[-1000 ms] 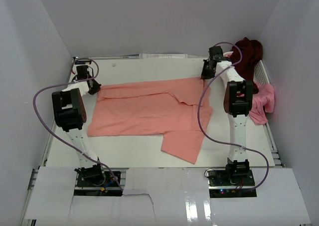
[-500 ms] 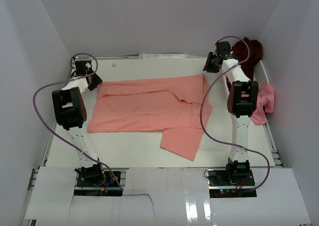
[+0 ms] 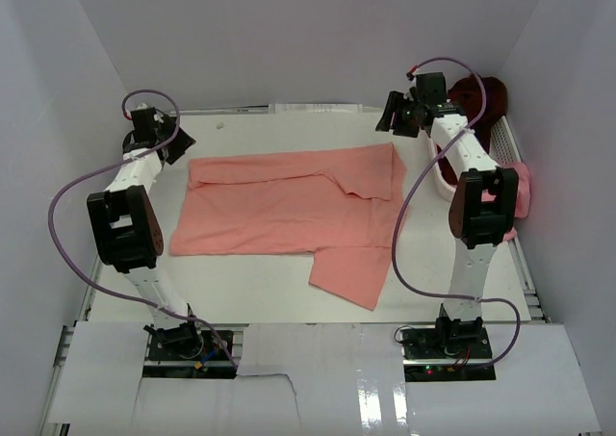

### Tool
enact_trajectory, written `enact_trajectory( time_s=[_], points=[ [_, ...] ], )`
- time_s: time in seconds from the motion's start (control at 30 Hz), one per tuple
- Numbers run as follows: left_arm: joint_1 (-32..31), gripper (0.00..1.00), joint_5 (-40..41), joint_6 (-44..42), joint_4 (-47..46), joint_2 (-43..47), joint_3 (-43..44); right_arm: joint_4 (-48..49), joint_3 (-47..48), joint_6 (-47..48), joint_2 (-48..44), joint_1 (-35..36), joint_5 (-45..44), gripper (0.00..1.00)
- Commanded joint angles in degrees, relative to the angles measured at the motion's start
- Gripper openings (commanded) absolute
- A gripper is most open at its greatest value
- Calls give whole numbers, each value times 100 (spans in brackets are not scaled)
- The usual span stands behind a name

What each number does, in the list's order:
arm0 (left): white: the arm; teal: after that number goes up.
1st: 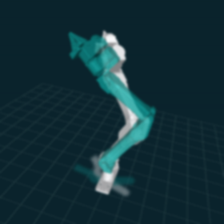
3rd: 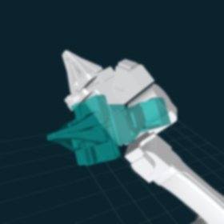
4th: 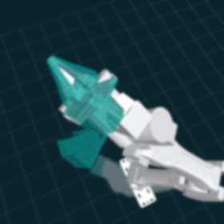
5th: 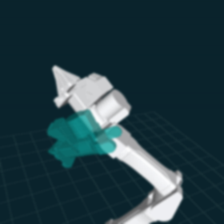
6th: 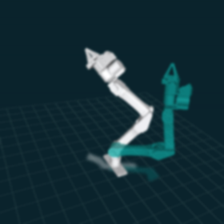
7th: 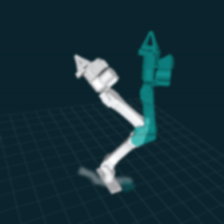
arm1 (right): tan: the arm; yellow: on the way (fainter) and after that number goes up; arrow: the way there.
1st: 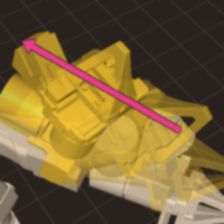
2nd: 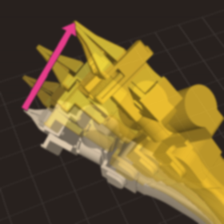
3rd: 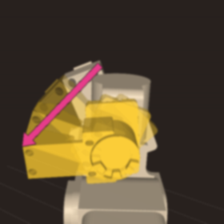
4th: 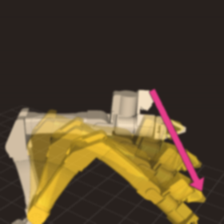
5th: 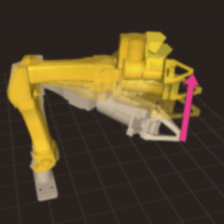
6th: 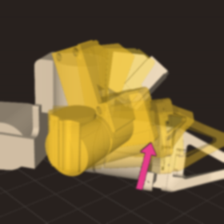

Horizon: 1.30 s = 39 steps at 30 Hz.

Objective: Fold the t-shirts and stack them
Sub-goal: Fold the flattened tshirt in 1/3 of the way

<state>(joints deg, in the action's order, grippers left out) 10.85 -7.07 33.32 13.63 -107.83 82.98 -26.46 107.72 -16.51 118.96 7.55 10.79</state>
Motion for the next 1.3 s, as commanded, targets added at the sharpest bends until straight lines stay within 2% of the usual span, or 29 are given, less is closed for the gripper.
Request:
enact_trajectory(
  time_s=[0.0,0.2,0.3,0.4,0.5,0.77,1.03,1.27],
  points=[
    [110,59,-435,349,254,314,-439,-114,-348,210,-241,281,450,62],
    [207,58,-1067,859,325,737,-1020,-298,-814,745,-531,800,275,61],
    [242,58,-1445,1290,316,860,-1292,-535,-867,1088,-558,1046,-6,61],
    [277,57,-1762,1668,290,895,-1521,-816,-972,1396,-636,1345,-663,61],
    [286,57,-1622,1783,132,1027,-1750,-712,-1436,1502,-944,1635,-1427,61],
    [277,57,-1569,1818,-97,931,-2136,-387,-2246,1335,-1472,1925,-1623,62],
    [277,57,-1088,1994,-589,904,-2418,-36,-2335,1256,-1235,1978,-1904,61],
    [277,56,-550,2223,-1283,887,-2778,-17,-1554,1379,-585,1970,-2195,59]
  ],
)
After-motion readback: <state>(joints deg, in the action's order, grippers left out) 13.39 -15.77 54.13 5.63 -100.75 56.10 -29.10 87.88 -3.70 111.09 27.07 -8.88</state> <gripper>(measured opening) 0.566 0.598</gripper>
